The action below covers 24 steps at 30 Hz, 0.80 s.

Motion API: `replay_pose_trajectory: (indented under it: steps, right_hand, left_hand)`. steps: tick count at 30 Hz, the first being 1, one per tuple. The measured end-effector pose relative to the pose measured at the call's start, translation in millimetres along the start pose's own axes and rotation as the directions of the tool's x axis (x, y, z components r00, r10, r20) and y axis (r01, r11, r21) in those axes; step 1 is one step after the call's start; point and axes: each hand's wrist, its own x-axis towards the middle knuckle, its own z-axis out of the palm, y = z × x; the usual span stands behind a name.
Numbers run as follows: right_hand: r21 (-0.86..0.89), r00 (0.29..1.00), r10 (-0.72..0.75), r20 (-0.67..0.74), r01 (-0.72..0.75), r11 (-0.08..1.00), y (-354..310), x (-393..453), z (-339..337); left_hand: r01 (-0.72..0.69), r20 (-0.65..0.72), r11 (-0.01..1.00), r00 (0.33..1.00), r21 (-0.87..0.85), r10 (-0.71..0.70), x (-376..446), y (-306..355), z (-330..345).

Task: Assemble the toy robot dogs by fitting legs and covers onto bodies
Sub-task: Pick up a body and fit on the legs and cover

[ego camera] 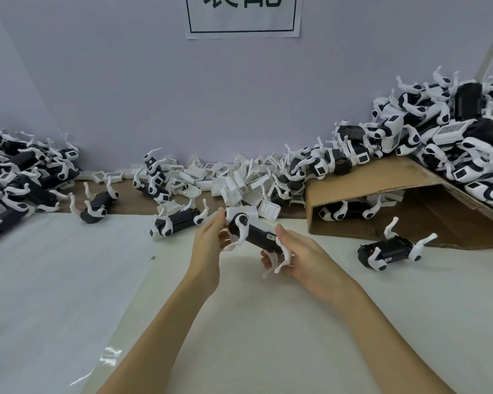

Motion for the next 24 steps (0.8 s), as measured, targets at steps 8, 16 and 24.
replay_pose_trajectory:
  steps: [8,16,24]
  right_hand:
    - [-0.509,0.912,-0.405,0.065,0.379,0.773,13,2,8]
    - [-0.789,0.766,-0.599,0.233,0.509,0.344,28,-2,34]
    - [-0.909,0.654,-0.721,0.230,0.409,0.081,23,-7,37]
  left_hand:
    - [-0.083,-0.021,0.996,0.996,-0.031,0.082,-1,9,-6]
    - [-0.303,-0.104,0.885,0.953,-0.355,0.284,-2,13,-20]
    - [-0.182,-0.019,0.905,0.982,-0.383,0.189,4,16,-29]
